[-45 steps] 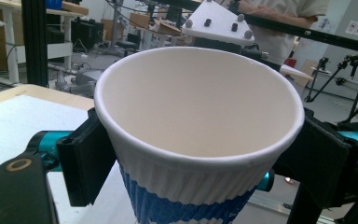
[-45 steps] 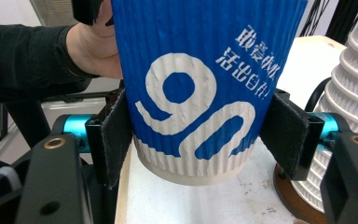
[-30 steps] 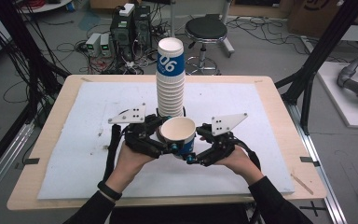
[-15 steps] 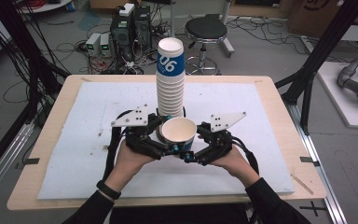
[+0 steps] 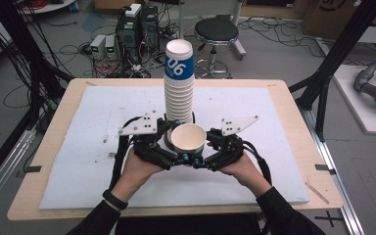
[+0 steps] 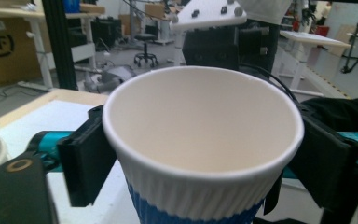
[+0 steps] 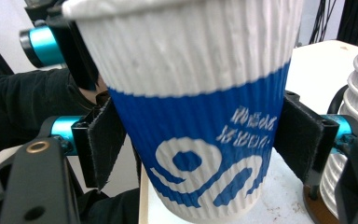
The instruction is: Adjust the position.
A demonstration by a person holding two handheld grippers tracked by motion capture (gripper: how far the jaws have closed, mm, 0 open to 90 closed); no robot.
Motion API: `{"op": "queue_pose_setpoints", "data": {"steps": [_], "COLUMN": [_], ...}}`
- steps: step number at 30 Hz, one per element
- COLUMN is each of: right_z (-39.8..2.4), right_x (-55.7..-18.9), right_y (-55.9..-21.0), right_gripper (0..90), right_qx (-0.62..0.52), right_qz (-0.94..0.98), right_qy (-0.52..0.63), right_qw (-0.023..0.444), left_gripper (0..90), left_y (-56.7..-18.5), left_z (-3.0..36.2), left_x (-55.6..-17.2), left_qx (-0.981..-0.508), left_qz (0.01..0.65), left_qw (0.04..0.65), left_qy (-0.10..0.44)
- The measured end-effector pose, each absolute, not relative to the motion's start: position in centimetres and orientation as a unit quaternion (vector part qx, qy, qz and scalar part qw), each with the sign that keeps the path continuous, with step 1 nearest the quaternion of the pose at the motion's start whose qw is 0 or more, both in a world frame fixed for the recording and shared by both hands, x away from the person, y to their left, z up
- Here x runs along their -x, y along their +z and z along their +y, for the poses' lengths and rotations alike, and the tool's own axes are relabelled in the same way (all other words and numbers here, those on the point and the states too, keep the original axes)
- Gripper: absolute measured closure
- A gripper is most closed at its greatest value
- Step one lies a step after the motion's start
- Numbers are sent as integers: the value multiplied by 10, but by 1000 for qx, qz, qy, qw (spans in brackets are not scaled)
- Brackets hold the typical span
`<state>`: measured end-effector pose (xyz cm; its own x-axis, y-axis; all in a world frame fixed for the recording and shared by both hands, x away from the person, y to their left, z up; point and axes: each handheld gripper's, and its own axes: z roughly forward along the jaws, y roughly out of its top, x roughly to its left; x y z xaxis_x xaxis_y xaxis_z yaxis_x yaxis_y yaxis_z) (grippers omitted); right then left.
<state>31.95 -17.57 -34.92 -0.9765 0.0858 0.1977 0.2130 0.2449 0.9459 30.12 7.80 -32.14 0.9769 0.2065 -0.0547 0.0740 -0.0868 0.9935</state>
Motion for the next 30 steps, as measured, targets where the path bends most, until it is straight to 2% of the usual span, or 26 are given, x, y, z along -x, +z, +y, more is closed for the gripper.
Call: {"op": "queue_pose_setpoints", "data": {"steps": [3,12,26,30], "right_z": [-177,-191,-197,-194], "right_x": [-319,-321,-319,-318], "right_y": [-348,-339,-334,-335], "right_gripper": [239,242,243,243], "right_qx": [95,106,114,110], "right_qz": [-786,-762,-744,-747], "right_qy": [-609,-639,-658,-655], "right_qw": [47,29,28,29], "left_gripper": [95,94,95,145], "left_y": [-321,-329,-354,-356], "left_z": [81,90,67,64], "left_x": [-301,-304,-308,-309], "left_qx": [-730,-726,-751,-751], "left_qz": [100,113,127,132], "left_qw": [674,677,648,647], "left_qy": [47,41,13,0]}}
